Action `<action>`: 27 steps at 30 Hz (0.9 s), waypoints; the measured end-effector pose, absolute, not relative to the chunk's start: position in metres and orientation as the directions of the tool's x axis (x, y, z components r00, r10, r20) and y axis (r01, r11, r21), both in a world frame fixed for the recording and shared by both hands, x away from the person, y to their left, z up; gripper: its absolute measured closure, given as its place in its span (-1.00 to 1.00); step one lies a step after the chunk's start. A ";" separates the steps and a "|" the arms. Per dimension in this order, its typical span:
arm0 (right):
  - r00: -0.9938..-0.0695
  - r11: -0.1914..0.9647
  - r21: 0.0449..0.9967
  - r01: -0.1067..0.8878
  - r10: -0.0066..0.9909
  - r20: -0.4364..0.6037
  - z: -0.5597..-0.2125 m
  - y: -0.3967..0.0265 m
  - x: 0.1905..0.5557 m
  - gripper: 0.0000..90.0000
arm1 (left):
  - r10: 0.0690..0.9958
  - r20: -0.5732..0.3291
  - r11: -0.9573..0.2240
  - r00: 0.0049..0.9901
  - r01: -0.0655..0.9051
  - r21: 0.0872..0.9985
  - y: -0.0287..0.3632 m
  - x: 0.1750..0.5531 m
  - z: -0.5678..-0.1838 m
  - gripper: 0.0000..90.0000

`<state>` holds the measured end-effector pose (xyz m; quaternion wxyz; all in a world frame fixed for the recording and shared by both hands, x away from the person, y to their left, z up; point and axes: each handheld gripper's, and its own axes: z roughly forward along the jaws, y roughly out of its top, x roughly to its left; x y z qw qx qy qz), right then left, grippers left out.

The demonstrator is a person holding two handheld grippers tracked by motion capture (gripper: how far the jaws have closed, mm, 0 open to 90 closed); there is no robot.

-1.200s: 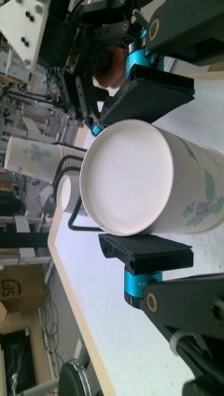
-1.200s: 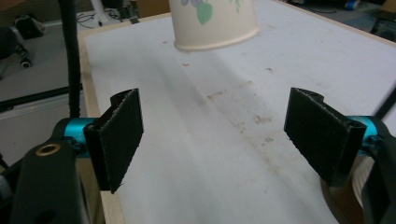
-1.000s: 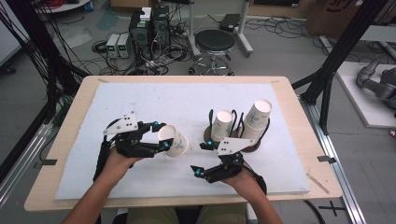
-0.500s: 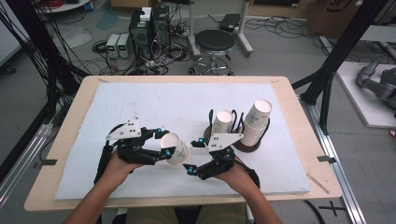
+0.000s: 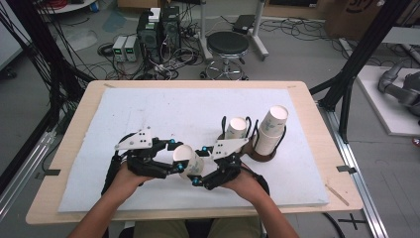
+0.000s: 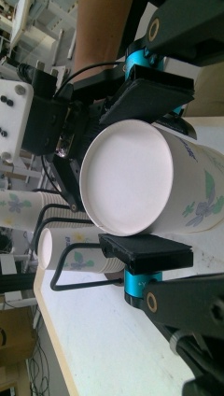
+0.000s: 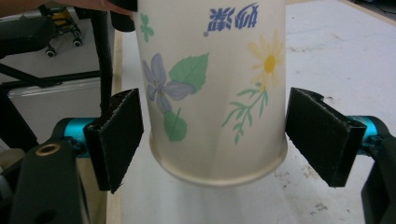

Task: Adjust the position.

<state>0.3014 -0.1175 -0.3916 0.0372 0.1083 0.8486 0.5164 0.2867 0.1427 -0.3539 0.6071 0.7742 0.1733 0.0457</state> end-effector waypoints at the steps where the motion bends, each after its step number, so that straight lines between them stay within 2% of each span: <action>1: -0.975 0.441 0.886 0.143 0.218 0.049 -0.392 -0.117 0.302 -0.55 | 0.321 -0.143 -0.200 0.936 0.215 0.956 0.142 0.286 -0.354 -0.17; 7: -0.981 0.419 0.898 0.138 0.183 0.065 -0.396 -0.113 0.306 -0.53 | 0.304 -0.150 -0.188 0.941 0.213 0.959 0.143 0.286 -0.354 -0.17; 9: -0.983 0.414 0.900 0.135 0.168 0.070 -0.396 -0.112 0.306 -0.43 | 0.302 -0.146 -0.187 0.942 0.209 0.960 0.144 0.286 -0.353 -0.17; 21: -0.988 0.433 0.894 0.117 0.146 0.058 -0.394 -0.112 0.308 -0.33 | 0.294 -0.157 -0.188 0.943 0.218 0.958 0.147 0.287 -0.356 -0.20; 23: -0.988 0.444 0.888 0.118 0.144 0.059 -0.393 -0.113 0.308 -0.33 | 0.332 -0.186 -0.180 0.925 0.256 0.950 0.146 0.288 -0.357 -0.65; 24: -0.988 0.444 0.888 0.118 0.144 0.059 -0.393 -0.113 0.308 -0.33 | 0.332 -0.186 -0.180 0.925 0.256 0.950 0.146 0.288 -0.357 -0.73; 27: -0.988 0.467 0.877 0.115 0.144 0.052 -0.391 -0.115 0.308 -0.32 | 0.336 -0.182 -0.189 0.924 0.256 0.948 0.149 0.289 -0.356 -0.73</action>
